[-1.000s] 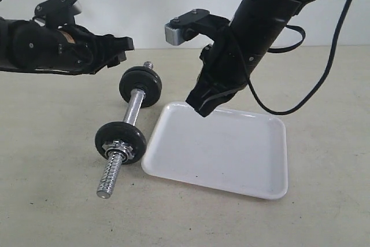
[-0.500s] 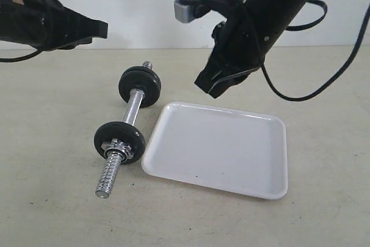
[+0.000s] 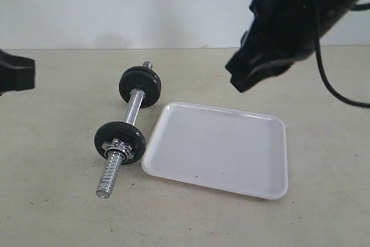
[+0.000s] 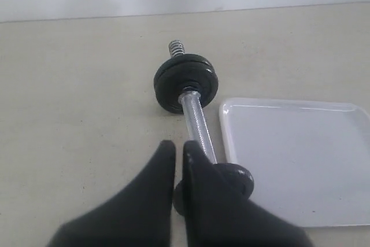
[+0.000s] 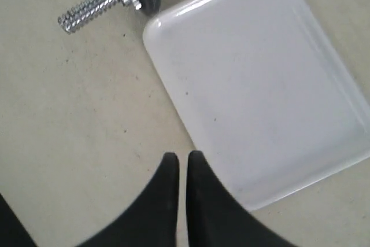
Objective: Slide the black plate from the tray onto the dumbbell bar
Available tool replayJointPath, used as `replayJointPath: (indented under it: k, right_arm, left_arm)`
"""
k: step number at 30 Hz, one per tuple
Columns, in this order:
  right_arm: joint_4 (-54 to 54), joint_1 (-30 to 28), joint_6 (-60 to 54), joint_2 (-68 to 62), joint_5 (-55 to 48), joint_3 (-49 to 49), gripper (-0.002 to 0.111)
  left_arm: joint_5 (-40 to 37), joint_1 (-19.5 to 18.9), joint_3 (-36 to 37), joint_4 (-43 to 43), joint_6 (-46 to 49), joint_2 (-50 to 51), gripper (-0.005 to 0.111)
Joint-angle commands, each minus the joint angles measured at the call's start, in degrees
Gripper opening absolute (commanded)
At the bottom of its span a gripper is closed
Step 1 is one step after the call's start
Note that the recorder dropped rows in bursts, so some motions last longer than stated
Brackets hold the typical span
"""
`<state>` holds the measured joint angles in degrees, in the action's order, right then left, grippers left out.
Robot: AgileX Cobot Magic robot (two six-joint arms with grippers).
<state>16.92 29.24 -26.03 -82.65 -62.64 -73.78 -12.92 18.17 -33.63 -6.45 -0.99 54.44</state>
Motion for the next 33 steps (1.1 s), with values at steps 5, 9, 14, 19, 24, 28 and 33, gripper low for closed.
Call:
replayJointPath:
  k: [5, 9, 14, 19, 24, 28, 33]
  right_arm:
    - [4.1, -0.1, 0.4, 14.5, 12.4, 23.9, 0.0]
    - [7.9, -0.1, 0.4, 28.5, 18.1, 34.9, 0.0]
    - [8.2, -0.1, 0.4, 47.6, 25.2, 39.1, 0.0]
    - [3.5, -0.1, -0.2, 64.0, 34.2, 43.0, 0.0]
    - [0.3, -0.1, -0.1, 70.7, 37.5, 51.2, 0.0]
    - [-4.2, -0.1, 1.5, 70.5, 39.6, 55.6, 0.0]
    - [-4.4, -0.1, 1.9, 70.5, 44.7, 60.3, 0.0]
  left_arm:
    - [0.9, 0.3, 15.1, -0.6, -2.8, -26.8, 0.004]
    - [-1.4, 0.3, 21.5, -0.6, -7.6, -45.1, 0.004]
    - [-7.5, 0.3, 22.2, -0.6, -6.4, -54.4, 0.004]
    - [-5.0, 0.3, 23.1, 2.9, -1.1, -54.4, 0.004]
    - [-3.3, 0.3, 26.7, 9.4, -0.6, -54.4, 0.004]
    - [-3.0, 0.3, 28.2, 12.0, -0.6, -54.4, 0.004]
    - [-1.5, 0.3, 31.0, 14.8, -0.6, -54.4, 0.004]
